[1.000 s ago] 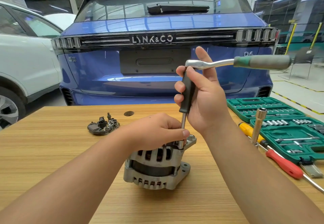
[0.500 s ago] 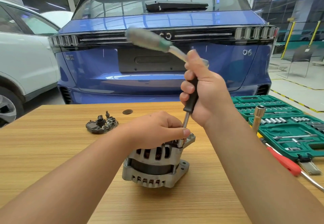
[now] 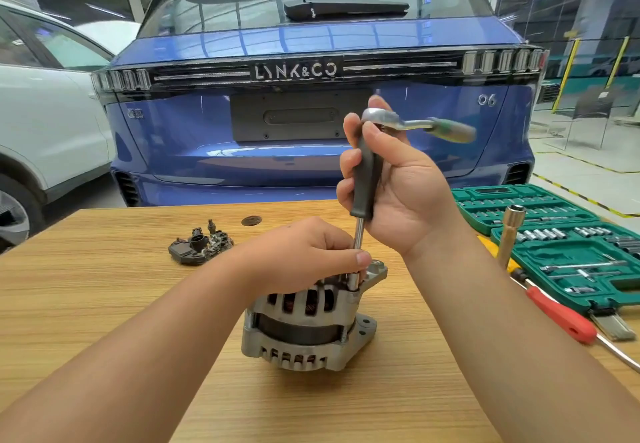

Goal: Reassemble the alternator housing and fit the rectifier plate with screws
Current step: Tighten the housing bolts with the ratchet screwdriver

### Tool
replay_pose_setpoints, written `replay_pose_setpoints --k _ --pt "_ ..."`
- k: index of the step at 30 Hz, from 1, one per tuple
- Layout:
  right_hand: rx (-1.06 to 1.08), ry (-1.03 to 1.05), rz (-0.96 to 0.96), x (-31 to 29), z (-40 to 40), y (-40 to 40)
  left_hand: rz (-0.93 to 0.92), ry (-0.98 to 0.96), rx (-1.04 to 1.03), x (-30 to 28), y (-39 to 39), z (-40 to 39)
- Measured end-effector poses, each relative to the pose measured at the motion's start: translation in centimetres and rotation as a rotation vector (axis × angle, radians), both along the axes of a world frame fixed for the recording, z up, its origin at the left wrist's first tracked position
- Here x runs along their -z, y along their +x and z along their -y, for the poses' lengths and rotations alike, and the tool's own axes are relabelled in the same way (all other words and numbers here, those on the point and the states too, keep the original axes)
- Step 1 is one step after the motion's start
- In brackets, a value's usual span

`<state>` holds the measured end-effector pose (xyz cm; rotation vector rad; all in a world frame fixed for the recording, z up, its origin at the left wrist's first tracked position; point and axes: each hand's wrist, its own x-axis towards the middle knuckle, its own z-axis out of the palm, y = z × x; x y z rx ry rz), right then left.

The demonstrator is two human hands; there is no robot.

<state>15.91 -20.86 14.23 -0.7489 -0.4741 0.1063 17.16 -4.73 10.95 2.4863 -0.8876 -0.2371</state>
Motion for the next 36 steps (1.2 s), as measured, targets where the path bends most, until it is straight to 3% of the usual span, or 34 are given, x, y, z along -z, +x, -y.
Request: replay_pose_setpoints --k 4,7,10,15,22,25,28,33,36 --pt "0.247 -0.113 0.186 0.2 -0.4 0.0 0.004 0.006 -0.001 0.0 0.1 0.4" --pt "0.168 -0.067 0.233 0.4 -0.2 0.0 -0.009 -0.005 0.008 -0.1 -0.1 0.5" --pt "-0.009 0.021 0.208 0.4 0.3 0.1 -0.014 -0.012 0.003 -0.2 -0.3 0.4" --pt "-0.017 0.001 0.163 0.4 0.4 0.2 -0.021 -0.033 -0.004 -0.3 -0.4 0.5" --pt "0.322 -0.197 -0.081 -0.6 0.7 -0.2 -0.025 0.022 0.012 -0.5 -0.6 0.9" --pt "0.119 -0.144 -0.088 -0.6 0.9 -0.4 0.0 0.043 0.002 -0.4 -0.5 0.7" --pt "-0.005 0.002 -0.031 -0.4 0.6 -0.4 0.01 0.047 -0.013 -0.2 -0.3 0.3" --pt "0.3 -0.123 0.188 0.0 -0.5 -0.8 -0.022 0.026 -0.008 -0.5 -0.5 0.4" --pt "0.249 -0.075 0.259 0.2 -0.3 -0.9 -0.015 0.032 -0.003 -0.6 -0.6 0.5"
